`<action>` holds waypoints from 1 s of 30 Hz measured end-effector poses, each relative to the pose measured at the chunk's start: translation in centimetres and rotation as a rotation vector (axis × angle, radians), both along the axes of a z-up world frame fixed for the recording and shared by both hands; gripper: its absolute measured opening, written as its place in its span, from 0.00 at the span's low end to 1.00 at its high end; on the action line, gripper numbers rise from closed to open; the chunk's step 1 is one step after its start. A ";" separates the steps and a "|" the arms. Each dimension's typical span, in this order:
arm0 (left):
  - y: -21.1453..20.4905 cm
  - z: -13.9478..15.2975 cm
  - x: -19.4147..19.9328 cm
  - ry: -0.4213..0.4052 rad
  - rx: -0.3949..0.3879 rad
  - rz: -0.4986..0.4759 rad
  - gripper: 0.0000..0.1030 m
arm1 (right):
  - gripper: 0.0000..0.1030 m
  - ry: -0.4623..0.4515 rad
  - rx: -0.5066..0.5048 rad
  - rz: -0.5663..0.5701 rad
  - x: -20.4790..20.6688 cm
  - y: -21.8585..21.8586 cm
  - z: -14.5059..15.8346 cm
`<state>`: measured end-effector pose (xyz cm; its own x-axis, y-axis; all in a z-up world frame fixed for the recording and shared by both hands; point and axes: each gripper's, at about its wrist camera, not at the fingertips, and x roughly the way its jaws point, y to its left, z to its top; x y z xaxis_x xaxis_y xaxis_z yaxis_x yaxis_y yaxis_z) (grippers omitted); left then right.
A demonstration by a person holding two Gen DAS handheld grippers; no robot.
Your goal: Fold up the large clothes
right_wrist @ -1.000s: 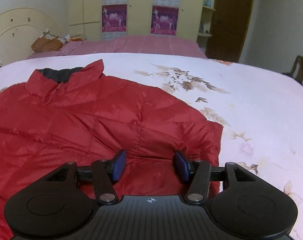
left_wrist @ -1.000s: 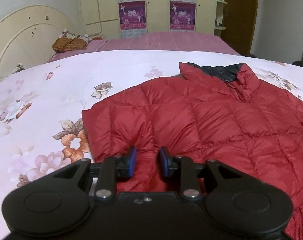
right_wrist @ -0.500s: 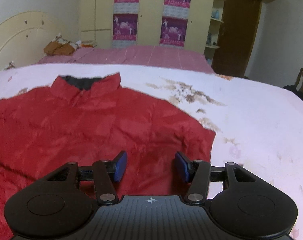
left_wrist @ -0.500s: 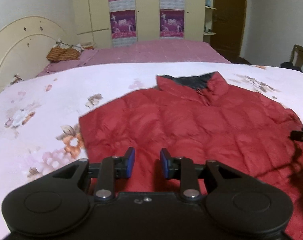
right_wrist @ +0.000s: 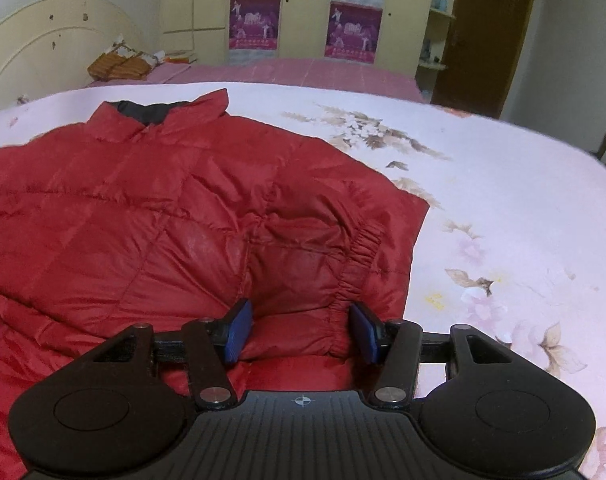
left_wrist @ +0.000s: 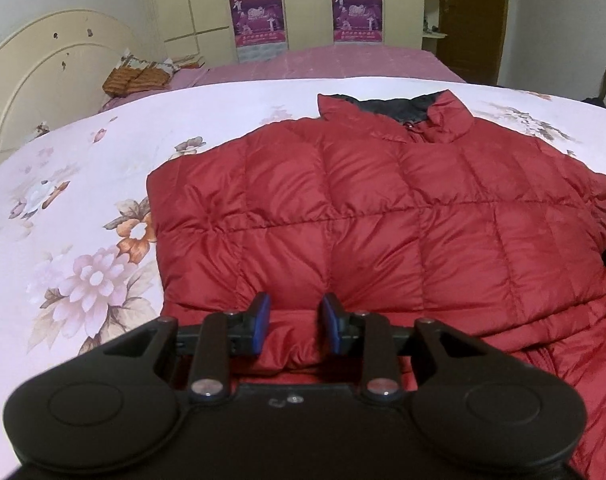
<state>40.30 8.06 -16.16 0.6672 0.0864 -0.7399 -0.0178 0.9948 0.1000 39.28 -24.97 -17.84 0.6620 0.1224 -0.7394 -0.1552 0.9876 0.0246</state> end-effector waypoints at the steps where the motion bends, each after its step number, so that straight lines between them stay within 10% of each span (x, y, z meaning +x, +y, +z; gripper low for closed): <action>1: 0.0 0.2 0.0 0.005 0.003 0.004 0.28 | 0.52 0.010 0.005 0.002 0.1 -0.1 0.2; 4: -0.2 0.6 -0.2 0.010 0.015 0.010 0.34 | 0.53 0.018 0.003 0.011 0.1 -0.1 1.1; 9: -0.4 2.3 -1.9 -0.024 0.013 0.011 0.71 | 0.76 -0.043 0.031 0.006 -2.2 0.0 3.4; 30: -0.4 3.3 -15.6 0.009 -0.066 -0.183 0.77 | 0.77 -0.019 -0.013 0.018 -18.9 3.3 5.3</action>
